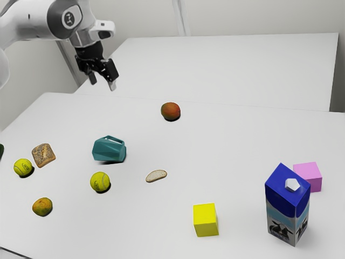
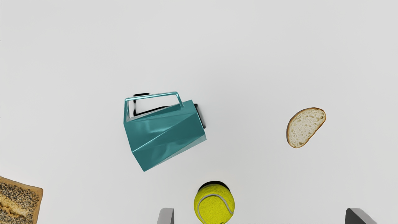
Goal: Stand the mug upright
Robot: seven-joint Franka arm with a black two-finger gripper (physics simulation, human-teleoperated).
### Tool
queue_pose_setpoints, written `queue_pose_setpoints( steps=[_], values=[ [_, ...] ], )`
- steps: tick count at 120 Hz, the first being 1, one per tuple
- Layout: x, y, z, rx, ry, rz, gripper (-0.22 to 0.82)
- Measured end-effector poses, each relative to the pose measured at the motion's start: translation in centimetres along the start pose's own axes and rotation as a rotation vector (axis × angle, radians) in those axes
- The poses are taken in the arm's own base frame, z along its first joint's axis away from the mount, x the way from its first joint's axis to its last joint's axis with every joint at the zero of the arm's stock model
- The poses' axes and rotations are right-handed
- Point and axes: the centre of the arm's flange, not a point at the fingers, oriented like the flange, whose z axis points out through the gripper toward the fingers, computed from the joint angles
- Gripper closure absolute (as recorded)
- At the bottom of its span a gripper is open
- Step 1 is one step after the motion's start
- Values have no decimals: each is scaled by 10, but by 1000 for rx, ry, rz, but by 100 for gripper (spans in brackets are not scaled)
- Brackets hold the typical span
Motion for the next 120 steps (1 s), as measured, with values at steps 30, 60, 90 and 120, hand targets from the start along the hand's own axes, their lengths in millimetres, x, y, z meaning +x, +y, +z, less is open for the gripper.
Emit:
queue_pose_setpoints(
  steps=[30,60,90,120],
  values=[
    [-4,-35,43,-150,-17,-94,0],
    [-12,-87,117,-473,-69,-206,0],
    [-8,-167,168,-631,-3,-238,0],
    [-29,-219,229,-754,18,-238,0]
  ],
)
